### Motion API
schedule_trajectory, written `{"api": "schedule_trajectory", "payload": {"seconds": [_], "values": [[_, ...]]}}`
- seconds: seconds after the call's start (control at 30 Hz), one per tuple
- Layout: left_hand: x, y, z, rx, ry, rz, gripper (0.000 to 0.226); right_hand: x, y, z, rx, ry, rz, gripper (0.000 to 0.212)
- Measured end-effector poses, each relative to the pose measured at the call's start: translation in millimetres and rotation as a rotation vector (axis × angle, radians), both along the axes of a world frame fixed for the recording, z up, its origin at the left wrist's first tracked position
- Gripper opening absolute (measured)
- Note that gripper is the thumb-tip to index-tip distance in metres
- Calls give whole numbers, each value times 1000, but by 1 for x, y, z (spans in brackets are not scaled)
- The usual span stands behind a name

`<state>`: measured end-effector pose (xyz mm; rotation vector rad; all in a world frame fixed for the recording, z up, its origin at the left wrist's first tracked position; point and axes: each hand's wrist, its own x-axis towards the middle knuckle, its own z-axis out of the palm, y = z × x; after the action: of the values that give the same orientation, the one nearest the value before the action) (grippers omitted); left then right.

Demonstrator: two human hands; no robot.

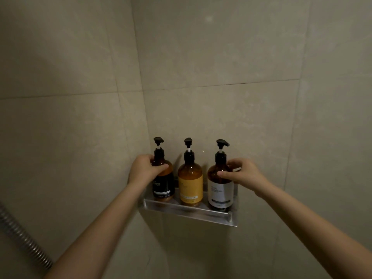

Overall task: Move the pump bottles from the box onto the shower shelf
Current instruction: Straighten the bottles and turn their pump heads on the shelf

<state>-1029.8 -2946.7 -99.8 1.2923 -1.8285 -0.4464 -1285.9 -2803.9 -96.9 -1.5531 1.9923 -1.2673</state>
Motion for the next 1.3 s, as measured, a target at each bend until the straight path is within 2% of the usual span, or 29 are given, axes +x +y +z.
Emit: {"api": "schedule_trajectory", "payload": {"seconds": [0.27, 0.43, 0.83, 0.93, 1.0, 1.07, 1.3], "values": [[2, -10, 1, 133, 42, -53, 47, 1, 0, 0, 7, -11, -10, 66], [3, -7, -4, 84, 66, -67, 46, 0, 1, 0, 4, -14, -11, 65], [3, -4, -5, 41, -20, -57, 47, 2, 2, -2, 14, -30, -29, 69], [3, 13, -8, -45, 106, 39, 62, 2, 2, -1, 17, -31, -27, 68], [0, 33, -13, -196, 237, 69, 55, 2, 2, -1, 16, -26, -27, 67], [-11, 52, -18, -245, 301, -7, 48, 2, 2, -1, 17, -24, -23, 66], [-55, 73, -24, -174, 41, -115, 67, 2, 3, 4, 35, -21, -16, 64]]}}
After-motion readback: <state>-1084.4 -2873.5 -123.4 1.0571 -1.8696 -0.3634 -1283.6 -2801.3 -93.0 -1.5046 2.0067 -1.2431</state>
